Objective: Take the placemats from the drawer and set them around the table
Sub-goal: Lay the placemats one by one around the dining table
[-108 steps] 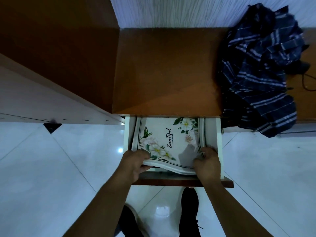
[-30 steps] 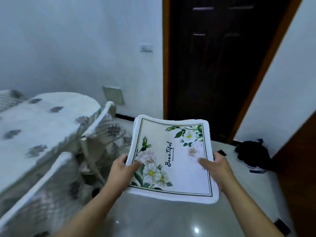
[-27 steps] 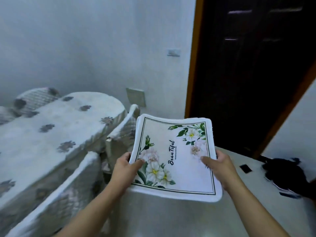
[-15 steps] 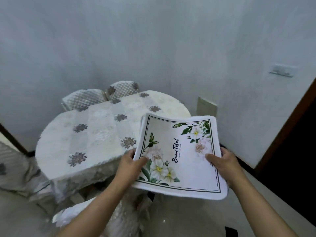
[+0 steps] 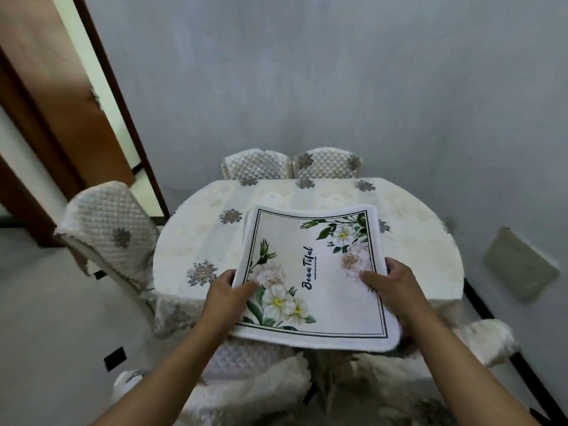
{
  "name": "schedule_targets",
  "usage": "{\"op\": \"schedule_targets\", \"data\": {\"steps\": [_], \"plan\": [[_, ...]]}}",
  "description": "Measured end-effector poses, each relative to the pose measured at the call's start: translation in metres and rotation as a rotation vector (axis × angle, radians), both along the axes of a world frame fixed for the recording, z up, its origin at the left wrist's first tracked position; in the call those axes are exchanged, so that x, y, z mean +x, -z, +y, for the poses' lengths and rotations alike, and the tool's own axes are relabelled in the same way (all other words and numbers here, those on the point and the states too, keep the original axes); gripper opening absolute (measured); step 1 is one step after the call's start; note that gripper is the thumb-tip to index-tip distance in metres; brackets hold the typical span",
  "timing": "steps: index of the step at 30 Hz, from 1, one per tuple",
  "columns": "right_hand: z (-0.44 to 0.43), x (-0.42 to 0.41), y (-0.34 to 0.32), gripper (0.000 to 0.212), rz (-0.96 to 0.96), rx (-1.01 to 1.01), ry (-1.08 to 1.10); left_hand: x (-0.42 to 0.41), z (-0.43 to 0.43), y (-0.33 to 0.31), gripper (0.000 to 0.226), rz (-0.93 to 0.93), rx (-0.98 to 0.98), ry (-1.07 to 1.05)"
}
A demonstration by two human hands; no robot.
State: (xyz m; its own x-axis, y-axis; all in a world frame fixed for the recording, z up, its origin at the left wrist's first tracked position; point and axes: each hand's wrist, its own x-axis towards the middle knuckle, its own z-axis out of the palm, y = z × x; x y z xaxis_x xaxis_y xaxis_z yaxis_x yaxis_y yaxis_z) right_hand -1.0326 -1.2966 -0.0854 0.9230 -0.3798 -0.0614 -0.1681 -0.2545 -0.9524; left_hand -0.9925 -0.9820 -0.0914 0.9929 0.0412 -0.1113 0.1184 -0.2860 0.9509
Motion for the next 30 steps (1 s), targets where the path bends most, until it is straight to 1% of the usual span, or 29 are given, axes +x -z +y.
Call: {"op": "schedule_targets", "data": {"steps": [5,11,17,22,30], "plan": [[0.001,0.099,0.017,0.012,0.015,-0.002,-0.015,0.091,0.001,0.019,0.009,-0.013,0.027,-0.042],[-0.008,0.207,0.031,0.011,0.071,-0.027,0.018,0.208,-0.010,0.036,0.008,0.029,0.043,0.003],[-0.031,0.302,0.056,0.008,0.116,-0.043,0.036,0.309,-0.035,0.069,0.008,0.045,0.062,0.014],[-0.063,0.390,0.091,0.011,0.154,-0.079,0.020,0.391,-0.066,0.100,0.006,0.019,0.094,-0.008],[-0.111,0.527,0.166,0.008,0.173,-0.085,-0.038,0.506,-0.112,0.181,0.008,0.033,0.136,-0.039]]}}
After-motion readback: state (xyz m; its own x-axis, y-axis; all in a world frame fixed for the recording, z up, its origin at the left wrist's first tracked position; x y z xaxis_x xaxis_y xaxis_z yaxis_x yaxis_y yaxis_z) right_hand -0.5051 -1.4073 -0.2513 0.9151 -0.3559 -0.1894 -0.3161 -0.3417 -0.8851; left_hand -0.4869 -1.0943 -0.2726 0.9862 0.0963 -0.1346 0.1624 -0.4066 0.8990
